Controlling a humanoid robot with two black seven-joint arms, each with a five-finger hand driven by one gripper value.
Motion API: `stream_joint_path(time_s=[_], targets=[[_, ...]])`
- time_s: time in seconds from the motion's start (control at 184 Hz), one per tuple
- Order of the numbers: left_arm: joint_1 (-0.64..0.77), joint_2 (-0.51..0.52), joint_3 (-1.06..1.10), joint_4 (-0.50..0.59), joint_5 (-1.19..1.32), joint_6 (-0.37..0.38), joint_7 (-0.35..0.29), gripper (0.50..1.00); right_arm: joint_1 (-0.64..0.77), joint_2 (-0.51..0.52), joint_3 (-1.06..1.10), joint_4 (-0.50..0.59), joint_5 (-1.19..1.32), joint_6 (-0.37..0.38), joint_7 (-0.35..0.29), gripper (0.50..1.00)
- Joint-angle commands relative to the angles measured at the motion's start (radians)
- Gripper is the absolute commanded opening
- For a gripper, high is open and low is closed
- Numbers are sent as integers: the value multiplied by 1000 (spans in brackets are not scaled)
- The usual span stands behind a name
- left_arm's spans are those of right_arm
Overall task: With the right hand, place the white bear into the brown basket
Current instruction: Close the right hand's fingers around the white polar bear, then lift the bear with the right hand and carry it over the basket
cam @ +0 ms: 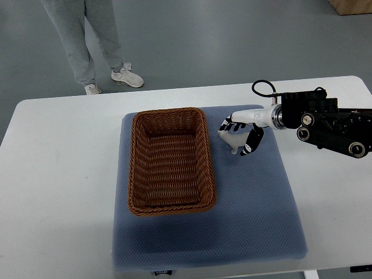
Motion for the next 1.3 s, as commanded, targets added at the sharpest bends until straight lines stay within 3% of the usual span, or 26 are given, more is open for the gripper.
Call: stream_joint_path(time_s=[0.0,0.174,0.354,0.474,0.665,1.297], targets=[[1,0,0,3,0,0,0,1000,1,0,0,0,-12,0,0,805],[-1,0,0,0,0,0,0,1000,4,-1,0,0,-15,0,3,787],[-1,0,0,0,0,0,0,1000,3,0,0,0,-17,3,4,678],[-1,0,0,0,0,0,0,1000,3,-1,0,0,-17,5,6,641],[-1,0,0,0,0,0,0,1000,4,-1,0,0,-17,14,7,500],[1,0,0,0,0,0,0,1000,104,-49,6,0,-8,17,9,500]])
